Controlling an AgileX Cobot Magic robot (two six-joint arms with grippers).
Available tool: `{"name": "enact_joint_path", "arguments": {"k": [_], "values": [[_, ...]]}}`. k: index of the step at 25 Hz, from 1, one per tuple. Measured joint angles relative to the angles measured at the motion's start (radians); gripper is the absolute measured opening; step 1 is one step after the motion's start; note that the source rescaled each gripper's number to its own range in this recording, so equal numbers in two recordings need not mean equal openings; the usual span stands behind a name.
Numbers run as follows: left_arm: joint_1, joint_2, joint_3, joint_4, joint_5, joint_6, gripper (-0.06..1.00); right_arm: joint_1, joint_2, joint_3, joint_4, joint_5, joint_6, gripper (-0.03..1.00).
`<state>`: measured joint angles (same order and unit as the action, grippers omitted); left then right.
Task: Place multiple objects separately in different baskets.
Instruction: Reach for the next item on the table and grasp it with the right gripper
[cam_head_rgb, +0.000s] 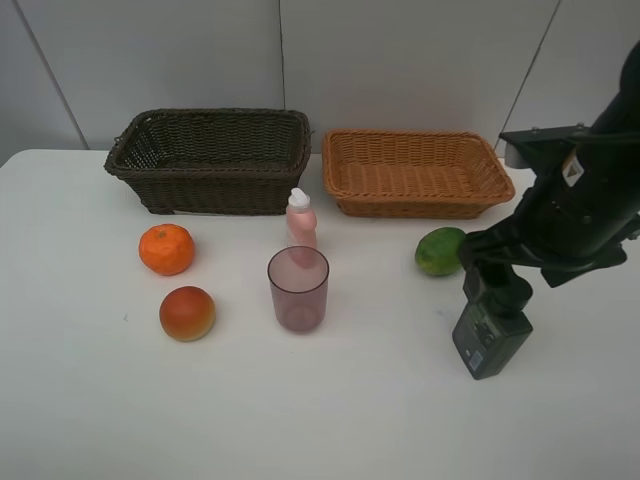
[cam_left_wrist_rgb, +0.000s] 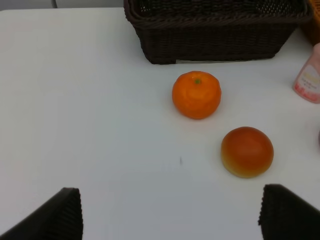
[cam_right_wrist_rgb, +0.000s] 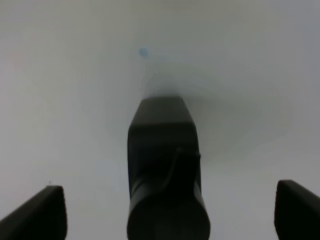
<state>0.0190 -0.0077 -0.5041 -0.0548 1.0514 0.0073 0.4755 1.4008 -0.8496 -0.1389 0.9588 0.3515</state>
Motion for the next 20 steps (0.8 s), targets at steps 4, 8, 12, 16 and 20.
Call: {"name": "enact_joint_path", "arguments": {"k": [4,8,12,16,20], "values": [[0.0,0.0,0.0,0.0,0.0,0.0,0.92,0.0,0.033,0.002,0.0,-0.012,0.0,0.92],[0.0,0.0,0.0,0.0,0.0,0.0,0.92,0.0,0.079,0.002,0.0,-0.019,0.0,0.92],[0.0,0.0,0.0,0.0,0.0,0.0,0.92,0.0,0.11,0.002,0.0,-0.022,0.0,0.92],[0.0,0.0,0.0,0.0,0.0,0.0,0.92,0.0,0.131,0.008,0.0,-0.036,0.0,0.92],[0.0,0.0,0.0,0.0,0.001,0.0,0.92,0.0,0.141,0.037,-0.001,-0.074,0.0,0.92]]}}
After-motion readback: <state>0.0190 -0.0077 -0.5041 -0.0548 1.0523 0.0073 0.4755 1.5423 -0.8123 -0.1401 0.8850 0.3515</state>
